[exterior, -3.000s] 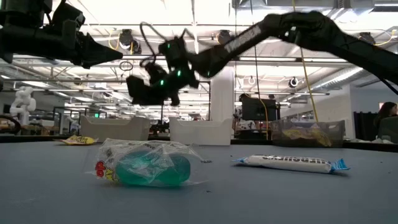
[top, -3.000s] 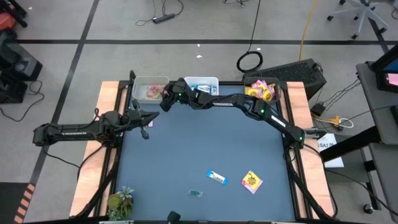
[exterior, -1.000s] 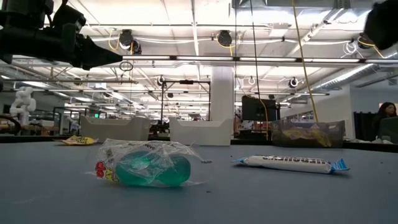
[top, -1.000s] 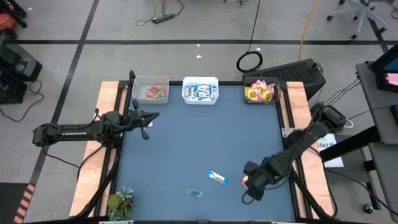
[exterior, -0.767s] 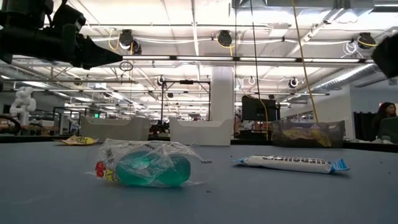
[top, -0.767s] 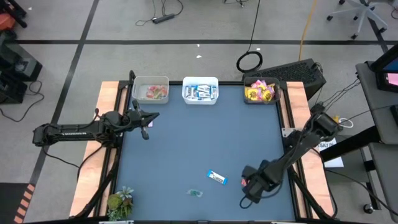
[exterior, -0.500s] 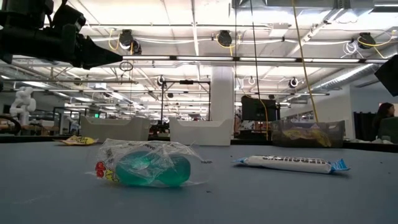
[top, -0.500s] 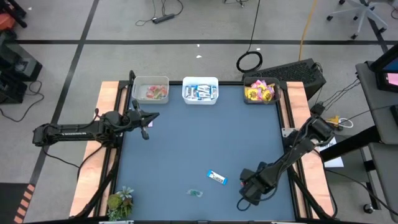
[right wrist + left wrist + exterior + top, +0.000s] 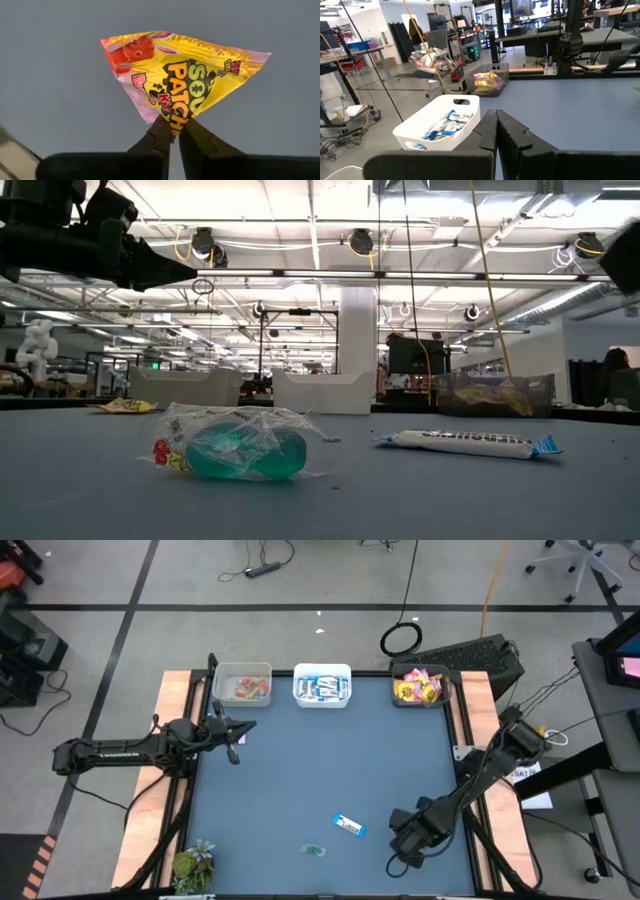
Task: Sort candy
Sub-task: Put the yellow candy into the black bin
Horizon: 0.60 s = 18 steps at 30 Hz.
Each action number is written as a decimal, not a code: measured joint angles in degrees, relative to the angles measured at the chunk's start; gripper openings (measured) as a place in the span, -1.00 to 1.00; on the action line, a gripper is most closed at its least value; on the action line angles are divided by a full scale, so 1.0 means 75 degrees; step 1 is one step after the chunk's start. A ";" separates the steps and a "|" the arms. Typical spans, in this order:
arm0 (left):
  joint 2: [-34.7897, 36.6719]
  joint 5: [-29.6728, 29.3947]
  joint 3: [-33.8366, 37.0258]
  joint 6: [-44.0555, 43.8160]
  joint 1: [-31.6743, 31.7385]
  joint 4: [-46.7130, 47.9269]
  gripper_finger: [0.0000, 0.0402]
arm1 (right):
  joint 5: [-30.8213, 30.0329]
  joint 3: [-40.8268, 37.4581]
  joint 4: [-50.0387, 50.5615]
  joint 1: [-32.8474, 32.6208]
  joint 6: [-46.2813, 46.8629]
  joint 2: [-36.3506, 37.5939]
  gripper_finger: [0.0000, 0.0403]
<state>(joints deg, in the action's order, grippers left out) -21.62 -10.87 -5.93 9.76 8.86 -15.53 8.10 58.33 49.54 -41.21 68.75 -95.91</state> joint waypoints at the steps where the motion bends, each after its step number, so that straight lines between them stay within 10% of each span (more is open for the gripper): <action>1: -0.0001 0.0000 0.0000 0.0000 0.0003 0.0000 -0.97 | -0.0180 0.0000 -0.0003 0.0043 0.0032 0.0173 -0.90; 10: -0.0002 0.0000 0.0000 -0.0038 0.0003 -0.0073 -0.97 | -0.2775 0.0041 0.0802 0.1492 -0.0901 0.2097 -0.98; 18: 0.0001 0.0003 0.0000 -0.0052 0.0002 0.0030 -0.97 | -0.4552 0.0041 0.2239 0.4997 -0.2558 0.2985 -0.96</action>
<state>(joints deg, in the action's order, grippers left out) -21.61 -10.85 -5.93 9.37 8.88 -15.30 -26.04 58.63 66.33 -3.73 49.56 -73.53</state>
